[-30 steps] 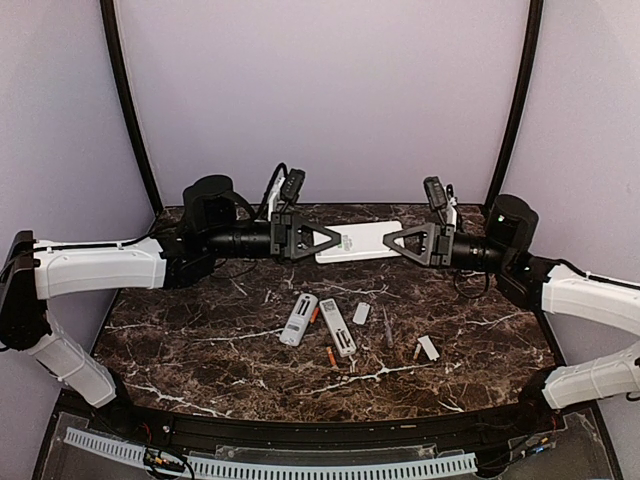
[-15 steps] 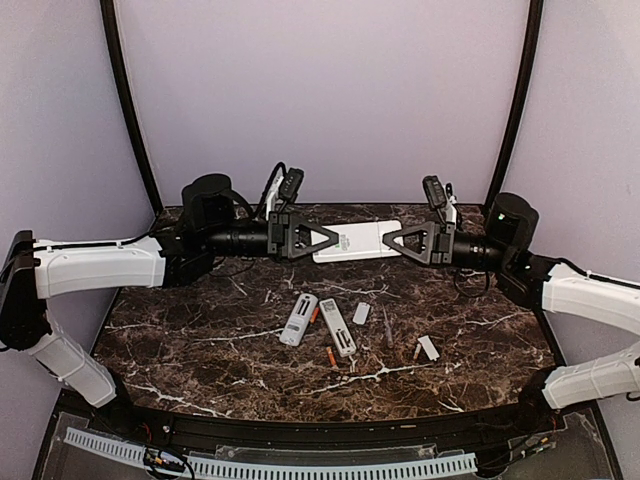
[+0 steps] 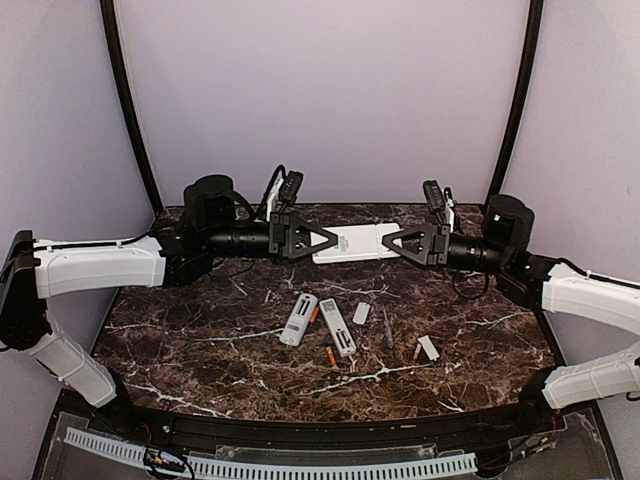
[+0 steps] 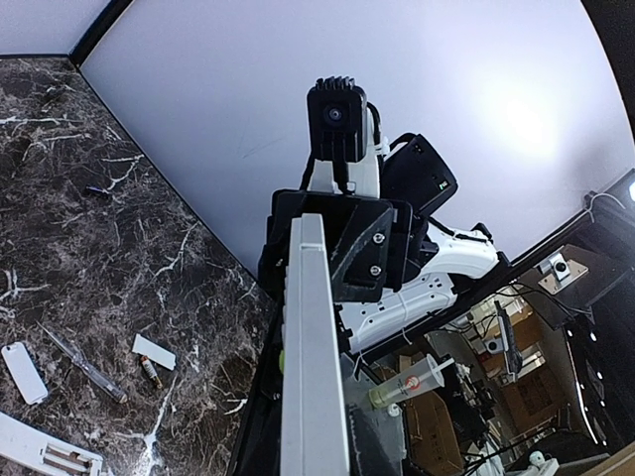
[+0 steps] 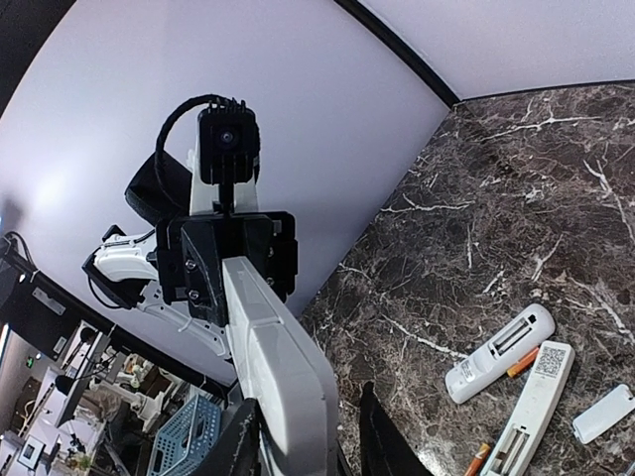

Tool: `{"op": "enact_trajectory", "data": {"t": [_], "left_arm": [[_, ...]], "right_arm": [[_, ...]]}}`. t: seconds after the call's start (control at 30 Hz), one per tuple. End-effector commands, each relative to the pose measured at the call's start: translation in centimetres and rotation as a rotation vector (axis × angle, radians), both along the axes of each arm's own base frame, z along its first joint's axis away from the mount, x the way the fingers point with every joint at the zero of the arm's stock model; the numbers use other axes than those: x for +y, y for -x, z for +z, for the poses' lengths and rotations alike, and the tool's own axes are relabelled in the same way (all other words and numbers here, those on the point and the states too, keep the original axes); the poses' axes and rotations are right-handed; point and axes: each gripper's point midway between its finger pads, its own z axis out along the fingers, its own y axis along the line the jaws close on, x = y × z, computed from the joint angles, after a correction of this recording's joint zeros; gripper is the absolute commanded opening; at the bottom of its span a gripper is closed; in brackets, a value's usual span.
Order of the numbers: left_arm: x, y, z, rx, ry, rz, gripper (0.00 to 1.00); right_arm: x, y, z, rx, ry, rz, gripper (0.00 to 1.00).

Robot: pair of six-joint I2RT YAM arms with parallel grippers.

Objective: Unload the batteries from the remote control
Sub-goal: Remove the battery cover from the remote control.

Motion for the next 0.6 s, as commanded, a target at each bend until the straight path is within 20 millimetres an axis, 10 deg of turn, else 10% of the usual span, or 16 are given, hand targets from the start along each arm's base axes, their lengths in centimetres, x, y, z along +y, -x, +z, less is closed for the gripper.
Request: {"op": "enact_trajectory", "data": {"t": [0.0,0.57], "left_arm": [[0.58,1.3,2.85,-0.059,0.067,-0.039,0.0],[0.99,0.97,2.63,-0.052,0.059,-0.022,0.0]], "right_arm": [[-0.8,-1.33,-1.0,0.029,0.028,-0.08,0.32],[-1.53,-1.57,-1.22,0.04,0.032,-0.105,0.19]]}}
